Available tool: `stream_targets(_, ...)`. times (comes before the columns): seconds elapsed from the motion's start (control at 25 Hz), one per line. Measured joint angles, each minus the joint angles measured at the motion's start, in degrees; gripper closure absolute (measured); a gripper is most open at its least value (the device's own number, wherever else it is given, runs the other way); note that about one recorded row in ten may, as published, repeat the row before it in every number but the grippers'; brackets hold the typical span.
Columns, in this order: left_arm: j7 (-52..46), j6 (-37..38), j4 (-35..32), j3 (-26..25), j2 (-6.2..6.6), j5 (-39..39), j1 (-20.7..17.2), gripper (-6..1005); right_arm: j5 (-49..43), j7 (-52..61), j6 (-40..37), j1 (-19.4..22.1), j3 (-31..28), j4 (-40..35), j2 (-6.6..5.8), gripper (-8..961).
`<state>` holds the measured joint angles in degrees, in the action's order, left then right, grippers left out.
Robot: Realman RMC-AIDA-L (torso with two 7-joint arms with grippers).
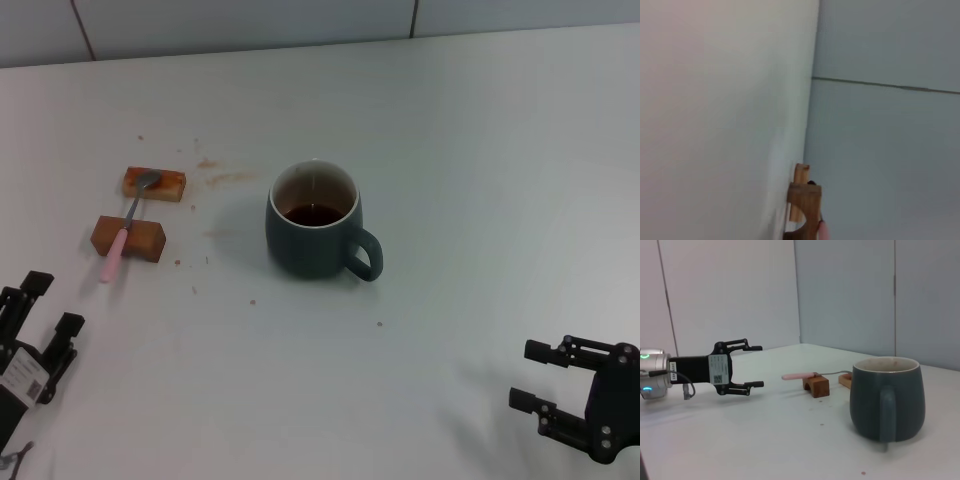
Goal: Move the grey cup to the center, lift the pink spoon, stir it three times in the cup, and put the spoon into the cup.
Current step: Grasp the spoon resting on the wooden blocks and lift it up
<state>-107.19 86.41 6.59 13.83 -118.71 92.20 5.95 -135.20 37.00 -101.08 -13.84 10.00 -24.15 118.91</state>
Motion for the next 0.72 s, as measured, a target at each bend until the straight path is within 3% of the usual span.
stream_targets(0.72, 1.8, -2.4, 3.2, -0.2, -0.14, 0.0, 3.6, 240, -0.2, 0.1, -0.3, -0.3, 0.2, 0.0, 0.01, 411)
